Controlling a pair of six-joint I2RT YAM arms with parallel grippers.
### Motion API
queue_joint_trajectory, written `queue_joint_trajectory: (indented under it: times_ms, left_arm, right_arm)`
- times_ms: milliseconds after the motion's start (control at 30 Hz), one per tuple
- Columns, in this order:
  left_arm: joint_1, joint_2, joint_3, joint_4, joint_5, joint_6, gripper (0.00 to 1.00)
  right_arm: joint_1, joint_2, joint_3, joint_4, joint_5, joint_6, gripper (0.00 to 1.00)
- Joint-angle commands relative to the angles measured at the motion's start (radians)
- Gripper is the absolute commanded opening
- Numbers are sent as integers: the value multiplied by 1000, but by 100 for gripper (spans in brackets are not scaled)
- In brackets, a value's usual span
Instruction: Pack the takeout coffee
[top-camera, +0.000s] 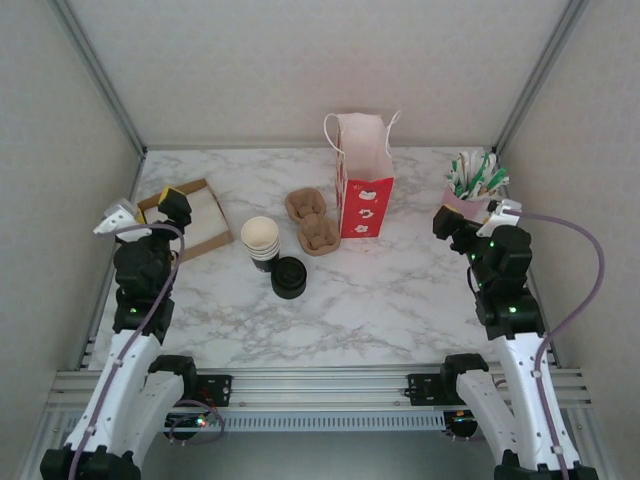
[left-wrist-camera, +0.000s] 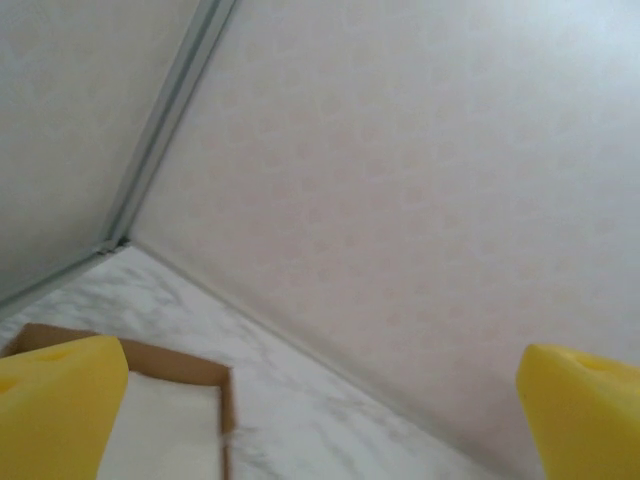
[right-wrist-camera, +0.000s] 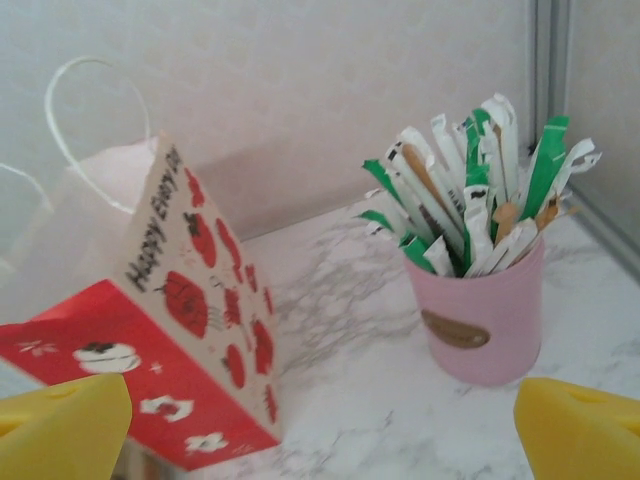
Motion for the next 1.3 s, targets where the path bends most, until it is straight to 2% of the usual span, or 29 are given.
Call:
queue_joint_trajectory:
  times_ms: [0, 67, 133, 200, 267, 333, 433, 500, 533, 700, 900, 1100, 1267]
  left_arm:
    - [-8, -24, 104, -299, 169, -196, 99]
    - [-8, -19, 167, -416, 218, -246, 99]
    - [-7, -2, 200, -467, 326, -210, 99]
    - [-7, 11, 198, -468, 402, -218, 99]
    - [-5, 22, 188, -505, 406, -284, 100]
    - [4, 41, 173, -470, 506, -306, 100]
    - [8, 133, 190, -523, 578, -374, 100]
    - [7, 209, 224, -544, 663, -323, 99]
    - [7, 231, 239, -571, 667, -298, 100]
    - [-38, 276, 341, -722, 573, -206, 99]
    - [-184, 385, 504, -918, 402, -100, 90]
    - [-255, 501, 619, -1063, 287, -19, 75]
    - [-273, 560, 655, -1092, 254, 13, 70]
  right_arm:
    - [4, 25, 73, -301, -80, 89, 99]
    - [3, 39, 89, -345, -93, 106, 99]
    - [4, 51, 109, -379, -113, 102, 99]
    - [3, 59, 127, -405, -127, 102, 99]
    - [2, 67, 138, -415, -154, 106, 99]
    - [2, 79, 138, -413, -199, 122, 99]
    - [2, 97, 119, -406, -252, 151, 99]
    - [1, 112, 103, -406, -274, 157, 99]
    - [1, 117, 90, -401, -290, 156, 99]
    - [3, 107, 3, -314, -438, 153, 99]
    - [38, 106, -92, -195, -544, 208, 98]
    - [167, 154, -83, -189, -490, 198, 92]
    - [309, 226, -49, -205, -390, 183, 91]
